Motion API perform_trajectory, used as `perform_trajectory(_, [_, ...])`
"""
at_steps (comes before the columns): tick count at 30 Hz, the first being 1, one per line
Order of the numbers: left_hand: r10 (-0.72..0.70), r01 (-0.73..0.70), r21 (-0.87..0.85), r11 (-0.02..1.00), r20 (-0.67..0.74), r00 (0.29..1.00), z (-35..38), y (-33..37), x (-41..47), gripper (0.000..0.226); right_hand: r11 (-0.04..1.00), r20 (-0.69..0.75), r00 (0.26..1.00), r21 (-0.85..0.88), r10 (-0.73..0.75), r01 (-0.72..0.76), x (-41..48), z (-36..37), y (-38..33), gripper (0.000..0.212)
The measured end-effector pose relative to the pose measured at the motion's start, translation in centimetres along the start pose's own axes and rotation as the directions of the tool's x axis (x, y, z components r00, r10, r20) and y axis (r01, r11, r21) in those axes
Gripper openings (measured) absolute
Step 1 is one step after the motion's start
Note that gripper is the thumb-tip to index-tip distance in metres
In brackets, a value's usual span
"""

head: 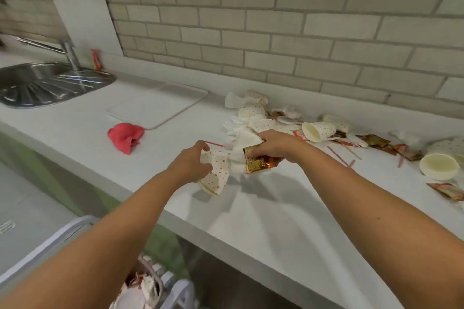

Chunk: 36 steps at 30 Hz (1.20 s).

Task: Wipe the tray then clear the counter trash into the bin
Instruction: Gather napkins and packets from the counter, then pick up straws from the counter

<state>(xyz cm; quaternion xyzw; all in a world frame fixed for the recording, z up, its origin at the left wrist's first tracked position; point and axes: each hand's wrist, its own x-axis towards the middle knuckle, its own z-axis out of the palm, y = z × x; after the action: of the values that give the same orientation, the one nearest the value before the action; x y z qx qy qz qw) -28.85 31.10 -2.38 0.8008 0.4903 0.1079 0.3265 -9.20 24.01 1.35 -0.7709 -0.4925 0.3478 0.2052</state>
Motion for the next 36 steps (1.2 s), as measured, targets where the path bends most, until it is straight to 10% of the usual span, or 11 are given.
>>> perform_trajectory(11, [-0.305, 0.302, 0.176, 0.937, -0.011, 0.952, -7.2, -15.6, -7.7, 0.030, 0.975, 0.313, 0.928, -0.020, -0.203, 0.221, 0.6, 17.3, -9.9, 0.020])
perform_trajectory(20, [-0.540, 0.534, 0.154, 0.831, -0.005, 0.842, -2.4, -24.9, -12.2, 0.046, 0.983, 0.363, 0.928, -0.123, -0.084, 0.137, 0.1, 30.2, -10.0, 0.049])
perform_trajectory(24, [-0.506, 0.494, 0.214, 0.842, -0.002, 0.863, -1.1, -26.1, -12.7, 0.057, 0.979, 0.459, 0.888, -0.184, 0.002, 0.093, -0.2, 31.3, -9.4, 0.073])
perform_trajectory(36, [-0.220, 0.244, 0.084, 0.966, -0.225, 0.949, -2.2, -18.9, -8.3, 0.015, 0.965, 0.435, 0.899, -0.215, -0.042, 0.150, -1.2, 24.3, -9.7, 0.033])
